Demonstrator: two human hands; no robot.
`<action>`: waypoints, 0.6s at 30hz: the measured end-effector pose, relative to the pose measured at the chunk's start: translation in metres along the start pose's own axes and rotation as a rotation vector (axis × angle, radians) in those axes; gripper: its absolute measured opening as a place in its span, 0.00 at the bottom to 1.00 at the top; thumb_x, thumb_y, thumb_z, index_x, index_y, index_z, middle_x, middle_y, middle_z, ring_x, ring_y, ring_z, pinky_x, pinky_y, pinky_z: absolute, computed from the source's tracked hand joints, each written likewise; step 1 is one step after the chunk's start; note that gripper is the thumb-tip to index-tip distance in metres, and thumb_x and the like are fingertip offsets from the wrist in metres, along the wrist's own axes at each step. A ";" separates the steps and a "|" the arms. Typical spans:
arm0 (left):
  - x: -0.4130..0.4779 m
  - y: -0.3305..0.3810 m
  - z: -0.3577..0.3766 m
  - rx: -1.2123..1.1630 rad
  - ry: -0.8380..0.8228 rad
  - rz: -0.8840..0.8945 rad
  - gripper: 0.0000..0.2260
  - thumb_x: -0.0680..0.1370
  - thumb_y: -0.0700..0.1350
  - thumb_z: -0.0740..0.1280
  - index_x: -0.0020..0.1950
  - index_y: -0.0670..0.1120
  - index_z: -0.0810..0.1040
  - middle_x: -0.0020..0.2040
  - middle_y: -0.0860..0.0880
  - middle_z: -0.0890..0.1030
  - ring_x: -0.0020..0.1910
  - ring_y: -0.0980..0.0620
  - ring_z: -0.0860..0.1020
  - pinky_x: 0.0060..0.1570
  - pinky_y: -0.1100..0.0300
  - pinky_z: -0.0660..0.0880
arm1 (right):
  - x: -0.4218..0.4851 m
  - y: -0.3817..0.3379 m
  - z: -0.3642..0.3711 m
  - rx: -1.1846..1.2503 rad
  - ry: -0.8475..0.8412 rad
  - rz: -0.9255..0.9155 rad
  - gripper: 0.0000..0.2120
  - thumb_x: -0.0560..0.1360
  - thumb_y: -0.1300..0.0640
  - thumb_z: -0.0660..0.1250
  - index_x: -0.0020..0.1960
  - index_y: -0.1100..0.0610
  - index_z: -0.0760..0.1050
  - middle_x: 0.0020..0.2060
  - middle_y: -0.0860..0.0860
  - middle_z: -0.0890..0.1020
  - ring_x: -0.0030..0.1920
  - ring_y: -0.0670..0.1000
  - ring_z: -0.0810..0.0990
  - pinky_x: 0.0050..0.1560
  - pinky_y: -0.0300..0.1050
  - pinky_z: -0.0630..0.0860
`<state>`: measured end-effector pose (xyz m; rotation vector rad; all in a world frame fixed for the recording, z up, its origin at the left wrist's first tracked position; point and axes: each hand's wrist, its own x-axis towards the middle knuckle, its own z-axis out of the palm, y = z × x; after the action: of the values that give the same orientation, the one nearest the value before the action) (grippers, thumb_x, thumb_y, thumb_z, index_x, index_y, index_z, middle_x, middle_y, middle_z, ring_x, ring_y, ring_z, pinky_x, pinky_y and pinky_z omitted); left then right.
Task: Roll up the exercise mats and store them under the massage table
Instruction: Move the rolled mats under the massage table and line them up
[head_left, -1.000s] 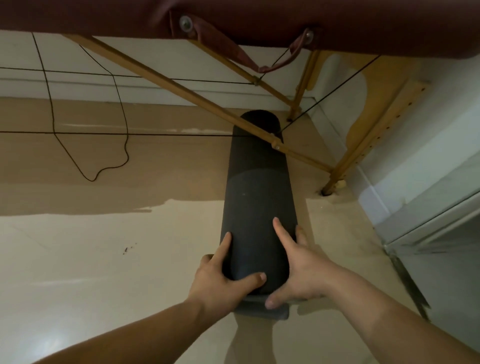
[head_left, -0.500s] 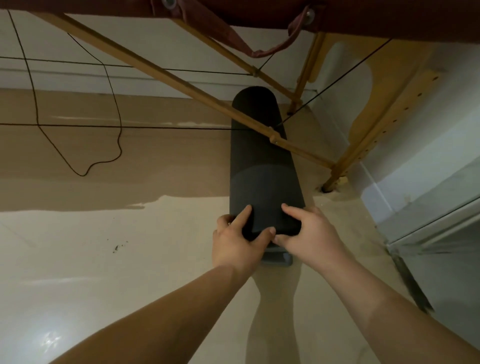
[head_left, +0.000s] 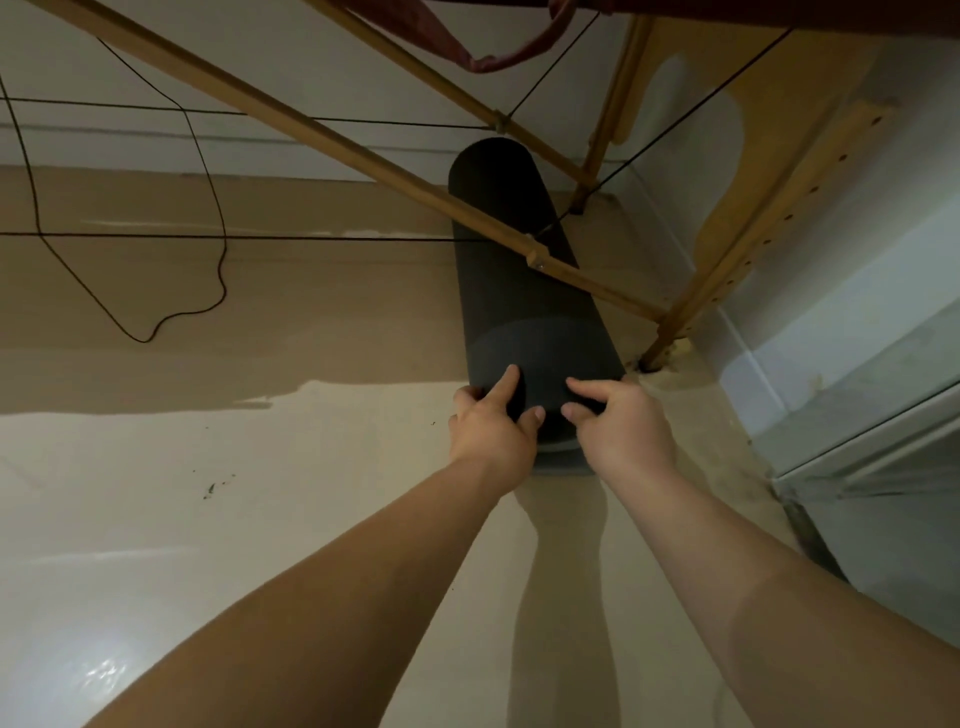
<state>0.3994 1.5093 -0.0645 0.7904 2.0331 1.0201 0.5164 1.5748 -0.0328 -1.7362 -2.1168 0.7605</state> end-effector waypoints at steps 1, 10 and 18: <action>0.003 0.005 0.000 0.003 -0.020 -0.012 0.27 0.84 0.56 0.65 0.82 0.65 0.60 0.77 0.48 0.60 0.75 0.42 0.66 0.75 0.44 0.69 | 0.000 -0.003 0.001 -0.059 -0.052 -0.007 0.22 0.82 0.48 0.69 0.75 0.38 0.73 0.83 0.53 0.59 0.80 0.59 0.63 0.73 0.59 0.71; -0.027 -0.028 -0.049 0.211 -0.030 0.136 0.27 0.85 0.50 0.65 0.83 0.59 0.62 0.77 0.50 0.66 0.69 0.47 0.76 0.60 0.60 0.73 | -0.052 0.001 0.009 -0.404 0.032 -0.303 0.33 0.81 0.47 0.67 0.83 0.45 0.58 0.81 0.56 0.55 0.81 0.60 0.58 0.74 0.59 0.71; -0.073 -0.054 -0.124 0.174 -0.037 0.038 0.28 0.83 0.52 0.67 0.83 0.54 0.63 0.75 0.50 0.73 0.67 0.49 0.78 0.67 0.48 0.77 | -0.096 -0.072 0.042 -0.403 -0.141 -0.458 0.23 0.84 0.46 0.62 0.77 0.49 0.70 0.73 0.51 0.73 0.73 0.54 0.70 0.68 0.53 0.72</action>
<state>0.3288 1.3768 -0.0331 0.9348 2.1027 0.8504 0.4576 1.4633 -0.0163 -1.2946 -2.7720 0.3521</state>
